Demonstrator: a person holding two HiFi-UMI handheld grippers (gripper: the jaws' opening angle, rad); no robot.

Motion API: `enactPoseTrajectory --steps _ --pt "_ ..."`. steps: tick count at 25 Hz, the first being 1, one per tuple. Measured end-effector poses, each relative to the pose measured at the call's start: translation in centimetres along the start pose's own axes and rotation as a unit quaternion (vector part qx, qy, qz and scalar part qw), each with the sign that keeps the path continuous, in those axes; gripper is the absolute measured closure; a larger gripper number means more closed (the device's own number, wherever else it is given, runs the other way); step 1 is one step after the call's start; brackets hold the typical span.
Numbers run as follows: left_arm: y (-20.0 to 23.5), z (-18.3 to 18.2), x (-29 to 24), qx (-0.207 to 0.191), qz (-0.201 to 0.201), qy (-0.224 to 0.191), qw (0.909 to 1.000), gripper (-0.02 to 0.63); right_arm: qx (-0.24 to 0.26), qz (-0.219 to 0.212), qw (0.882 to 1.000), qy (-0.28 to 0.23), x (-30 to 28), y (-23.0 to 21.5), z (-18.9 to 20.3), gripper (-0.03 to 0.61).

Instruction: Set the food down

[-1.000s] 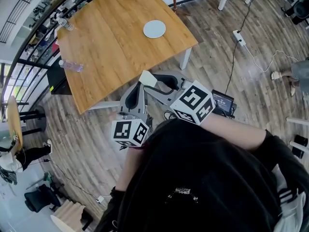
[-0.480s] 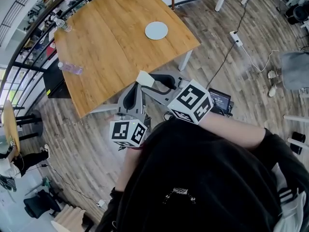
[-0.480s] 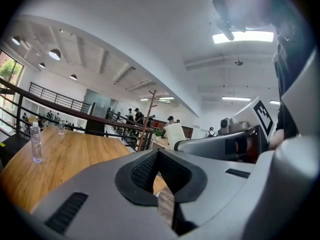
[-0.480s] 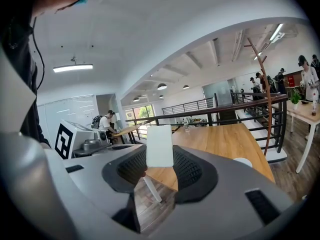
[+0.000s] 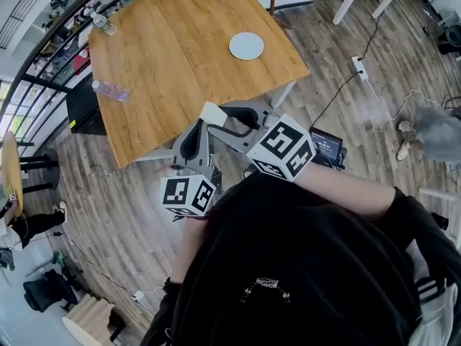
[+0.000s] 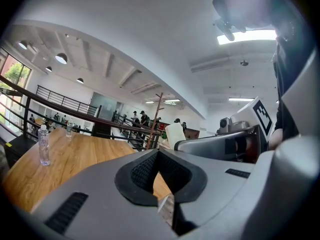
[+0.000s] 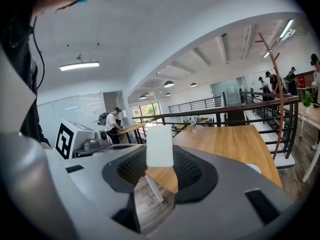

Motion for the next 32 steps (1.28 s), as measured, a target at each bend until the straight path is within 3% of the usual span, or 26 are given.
enactPoseTrajectory --steps 11,21,32 --pt "2.2 -0.8 -4.4 0.004 -0.018 0.02 0.9996 0.609 -0.01 -0.022 1.0 0.01 -2.3 -4.3 -2.5 0.407" --pt "4.1 -1.9 -13.4 0.002 -0.013 0.035 0.9993 0.609 -0.021 -0.027 0.999 0.011 -3.9 -12.6 -6.2 0.407" --pt "3.4 -3.5 -22.0 -0.005 -0.023 0.064 0.9977 0.609 -0.046 -0.049 0.998 0.009 -3.1 -20.8 -9.6 0.407"
Point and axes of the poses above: the fingertips, and each gripper's own axes: x backward along the fingers, y to its left, z out of its underside, the point moved 5 cm from there along x, backward along the fingers, and after that the axes turned 10 degrees about -x, right-handed, at the moved point
